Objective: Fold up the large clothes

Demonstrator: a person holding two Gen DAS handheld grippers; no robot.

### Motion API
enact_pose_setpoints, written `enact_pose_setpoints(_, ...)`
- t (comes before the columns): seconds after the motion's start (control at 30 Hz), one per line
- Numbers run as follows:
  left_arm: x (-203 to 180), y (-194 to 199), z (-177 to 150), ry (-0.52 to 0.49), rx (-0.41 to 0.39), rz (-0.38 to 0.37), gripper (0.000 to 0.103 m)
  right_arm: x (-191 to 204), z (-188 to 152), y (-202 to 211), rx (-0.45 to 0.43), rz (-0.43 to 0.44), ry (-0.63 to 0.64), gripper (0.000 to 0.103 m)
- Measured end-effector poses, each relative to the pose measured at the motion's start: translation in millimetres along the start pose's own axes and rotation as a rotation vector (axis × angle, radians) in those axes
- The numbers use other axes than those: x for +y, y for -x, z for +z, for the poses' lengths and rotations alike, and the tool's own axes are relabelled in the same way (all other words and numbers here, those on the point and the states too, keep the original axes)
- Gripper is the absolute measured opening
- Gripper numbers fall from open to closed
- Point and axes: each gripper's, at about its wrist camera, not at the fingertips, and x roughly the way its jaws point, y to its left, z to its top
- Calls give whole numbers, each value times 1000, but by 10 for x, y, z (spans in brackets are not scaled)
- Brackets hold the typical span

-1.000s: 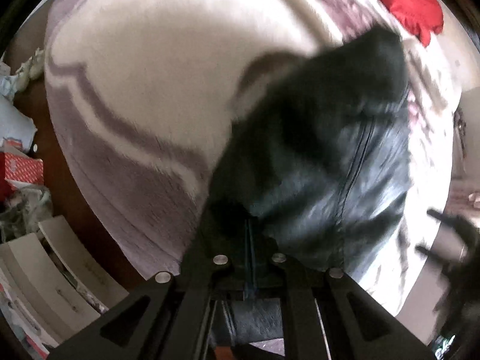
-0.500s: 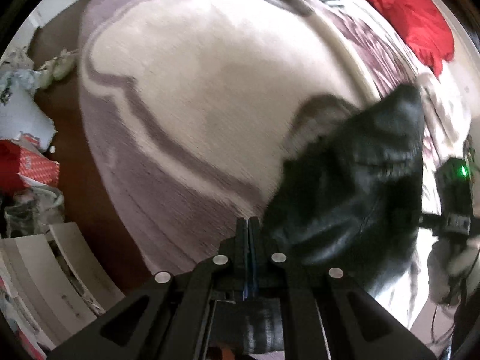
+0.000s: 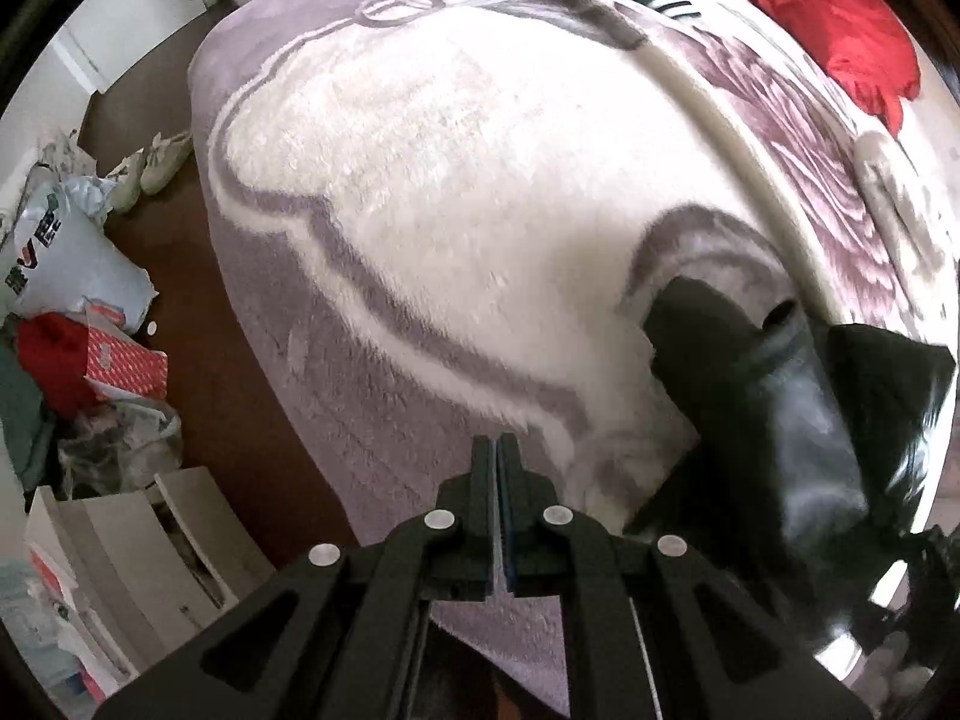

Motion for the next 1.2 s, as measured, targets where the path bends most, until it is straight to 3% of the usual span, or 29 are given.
enact_pose_setpoints(0.07, -99, -10, -130, -23, 17, -18, 44, -135, -83, -46, 118, -61, -37, 75)
enact_pose_setpoints(0.1, -160, -27, -196, -35, 27, -45, 103, -145, -87, -47, 174, -87, -23, 76)
enact_pose_setpoints(0.17, -291, -41, -300, -45, 33, -100, 103, -83, -46, 18, 266, -124, 43, 76)
enact_pose_setpoints(0.23, -449, -85, -399, -40, 65, -135, 103, 34, 56, 186, 299, -170, 130, 76)
enact_pose_setpoints(0.3, -566, -120, -449, -15, 83, -177, 103, 223, 170, 385, 280, -240, 254, 76)
enact_pose_setpoints(0.4, -747, -187, -472, 57, 112, -227, 103, 588, 413, 569, 242, -276, 456, 76)
enact_pose_setpoints(0.5, -880, -323, -446, 165, 128, -332, 100, 954, 696, 476, 252, -243, 597, 76)
enact_pose_setpoints(0.53, -906, -385, -422, 193, 130, -364, 88, 1101, 784, 415, 248, -233, 640, 75)
enact_pose_setpoints(0.57, -915, -449, -395, 217, 130, -376, 77, 1198, 828, 318, 269, -226, 681, 61)
enact_pose_setpoints(0.6, -923, -517, -379, 241, 133, -391, 48, 1300, 895, 223, 284, -247, 701, 45)
enact_pose_setpoints(0.67, -847, -619, -399, 328, 113, -378, 32, 1415, 932, 11, 310, -274, 725, 29)
enact_pose_setpoints(0.73, -682, -609, -490, 418, 74, -426, 20, 1535, 898, -139, 311, -289, 767, 26)
enact_pose_setpoints(0.83, -613, -577, -626, 414, 46, -414, 21, 1702, 837, -336, 306, -320, 829, 20)
enact_pose_setpoints(0.93, -522, -802, -705, 439, 65, -446, 26, 1671, 776, -727, 314, -408, 870, 15)
enact_pose_setpoints(1.07, -483, -813, -601, 418, 90, -477, 28, 1566, 785, -1076, 316, -486, 866, 14)
enact_pose_setpoints(1.13, -463, -736, -583, 410, 120, -521, 37, 1627, 870, -960, 349, -429, 799, 16)
enact_pose_setpoints(1.2, -420, -625, -581, 408, 128, -551, 52, 1609, 992, -715, 413, -328, 702, 33)
